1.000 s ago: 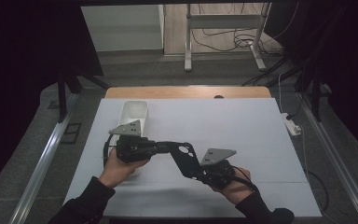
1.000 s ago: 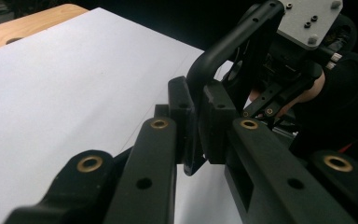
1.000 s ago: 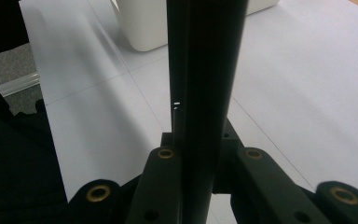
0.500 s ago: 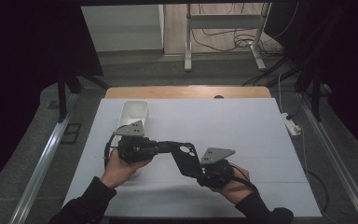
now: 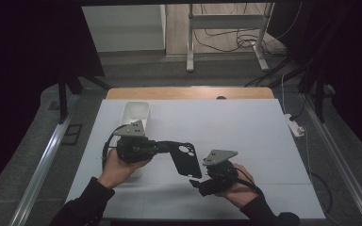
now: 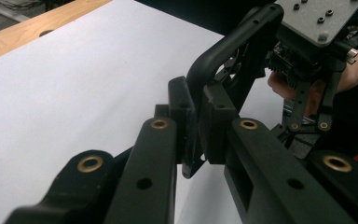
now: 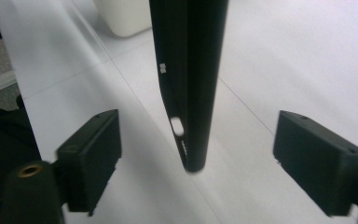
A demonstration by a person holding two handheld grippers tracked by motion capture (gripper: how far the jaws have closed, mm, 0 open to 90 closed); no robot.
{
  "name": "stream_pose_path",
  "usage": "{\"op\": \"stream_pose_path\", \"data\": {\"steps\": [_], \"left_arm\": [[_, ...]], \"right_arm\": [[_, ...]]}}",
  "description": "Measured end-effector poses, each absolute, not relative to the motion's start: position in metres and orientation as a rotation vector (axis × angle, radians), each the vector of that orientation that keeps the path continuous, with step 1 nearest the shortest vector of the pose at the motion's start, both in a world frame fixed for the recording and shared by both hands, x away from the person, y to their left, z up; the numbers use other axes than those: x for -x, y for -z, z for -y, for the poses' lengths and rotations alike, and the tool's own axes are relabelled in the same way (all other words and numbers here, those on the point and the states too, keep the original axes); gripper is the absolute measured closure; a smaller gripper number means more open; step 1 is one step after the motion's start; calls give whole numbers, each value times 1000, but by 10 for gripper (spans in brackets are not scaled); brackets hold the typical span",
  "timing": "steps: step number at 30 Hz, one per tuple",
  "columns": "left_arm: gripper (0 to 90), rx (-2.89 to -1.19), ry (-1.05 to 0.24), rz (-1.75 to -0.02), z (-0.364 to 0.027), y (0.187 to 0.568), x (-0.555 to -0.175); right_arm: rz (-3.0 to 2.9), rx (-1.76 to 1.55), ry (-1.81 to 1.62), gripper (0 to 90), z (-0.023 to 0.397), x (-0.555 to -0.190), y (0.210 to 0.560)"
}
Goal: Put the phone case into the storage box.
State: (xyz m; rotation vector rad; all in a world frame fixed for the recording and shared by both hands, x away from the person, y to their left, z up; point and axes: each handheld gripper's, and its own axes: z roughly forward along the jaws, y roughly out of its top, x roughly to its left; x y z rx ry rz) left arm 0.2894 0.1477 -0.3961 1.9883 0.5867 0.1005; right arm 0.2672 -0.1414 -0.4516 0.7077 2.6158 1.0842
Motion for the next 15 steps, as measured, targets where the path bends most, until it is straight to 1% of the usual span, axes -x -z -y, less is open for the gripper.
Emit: {"op": "stream_pose_path", "data": {"steps": [1, 5, 15], "left_arm": [[836, -1991, -103, -589, -149, 395, -289], [836, -1990, -116, -600, -153, 393, -289], [836, -1999, -135, -610, -163, 386, -288]], "right_arm": [[-2624, -712, -1081, 80, 142, -267, 452], [-2630, -748, -1038, 6, 150, -266, 453], [-2592, -838, -1030, 0, 177, -260, 455]]}}
